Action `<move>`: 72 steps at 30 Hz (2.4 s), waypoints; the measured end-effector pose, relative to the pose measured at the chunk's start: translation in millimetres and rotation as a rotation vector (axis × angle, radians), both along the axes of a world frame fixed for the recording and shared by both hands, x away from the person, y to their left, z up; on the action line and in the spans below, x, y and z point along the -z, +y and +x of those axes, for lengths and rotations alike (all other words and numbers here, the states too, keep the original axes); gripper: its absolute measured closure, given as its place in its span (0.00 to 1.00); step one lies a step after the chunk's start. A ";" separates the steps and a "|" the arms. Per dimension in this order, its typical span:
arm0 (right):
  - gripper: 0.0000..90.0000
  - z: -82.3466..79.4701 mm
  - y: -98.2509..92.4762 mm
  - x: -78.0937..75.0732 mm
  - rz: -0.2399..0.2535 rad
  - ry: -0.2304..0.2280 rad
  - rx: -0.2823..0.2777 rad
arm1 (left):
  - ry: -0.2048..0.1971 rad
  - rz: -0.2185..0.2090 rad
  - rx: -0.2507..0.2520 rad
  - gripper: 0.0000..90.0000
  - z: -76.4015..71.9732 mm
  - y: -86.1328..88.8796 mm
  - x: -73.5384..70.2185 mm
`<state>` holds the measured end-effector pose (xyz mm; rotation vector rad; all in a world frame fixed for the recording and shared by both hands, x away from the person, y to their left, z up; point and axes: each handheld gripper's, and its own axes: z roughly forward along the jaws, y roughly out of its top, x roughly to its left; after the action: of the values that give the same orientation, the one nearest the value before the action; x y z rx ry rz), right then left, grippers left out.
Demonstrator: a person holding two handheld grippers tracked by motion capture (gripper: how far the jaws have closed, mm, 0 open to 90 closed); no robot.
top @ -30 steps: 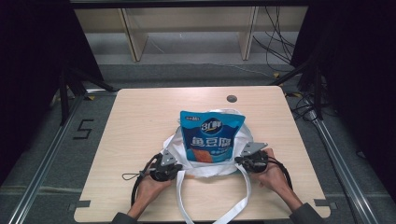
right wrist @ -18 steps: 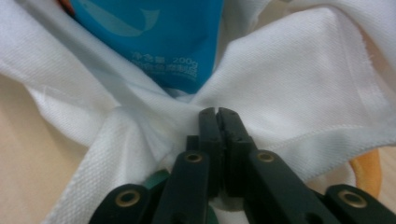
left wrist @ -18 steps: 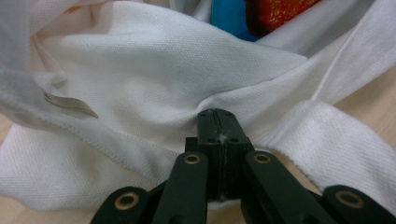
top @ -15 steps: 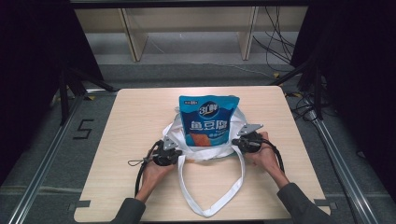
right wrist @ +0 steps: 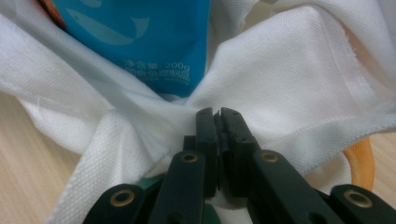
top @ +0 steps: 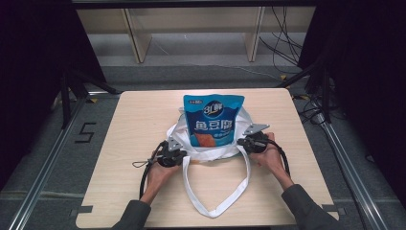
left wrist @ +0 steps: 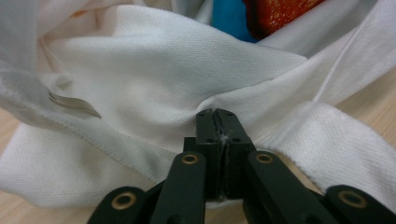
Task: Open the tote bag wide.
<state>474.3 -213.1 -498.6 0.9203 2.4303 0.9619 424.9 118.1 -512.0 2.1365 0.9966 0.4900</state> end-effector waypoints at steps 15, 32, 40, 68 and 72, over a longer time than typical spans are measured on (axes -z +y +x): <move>0.73 -14.4 -19.3 -46.9 0.228 -0.097 0.014 | -0.054 -0.150 -0.004 0.58 -13.7 6.2 -48.5; 0.54 -56.3 -15.7 -60.9 0.242 -0.121 -0.007 | -0.077 -0.159 -0.033 0.44 -43.3 49.6 -51.9; 0.50 -76.8 -23.6 -51.3 0.259 -0.096 0.036 | -0.083 -0.223 -0.056 0.38 -60.4 48.5 -39.8; 0.47 -100.7 -44.9 -37.8 0.237 -0.112 0.078 | -0.082 -0.215 -0.035 0.27 -105.6 55.8 -27.4; 0.46 -100.8 -47.0 -36.9 0.231 -0.113 0.070 | -0.083 -0.204 -0.046 0.22 -108.4 56.6 -24.1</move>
<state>373.5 -260.1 -461.7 0.9912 2.2109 1.2522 316.5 174.8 -487.9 1.9017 1.0061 0.4746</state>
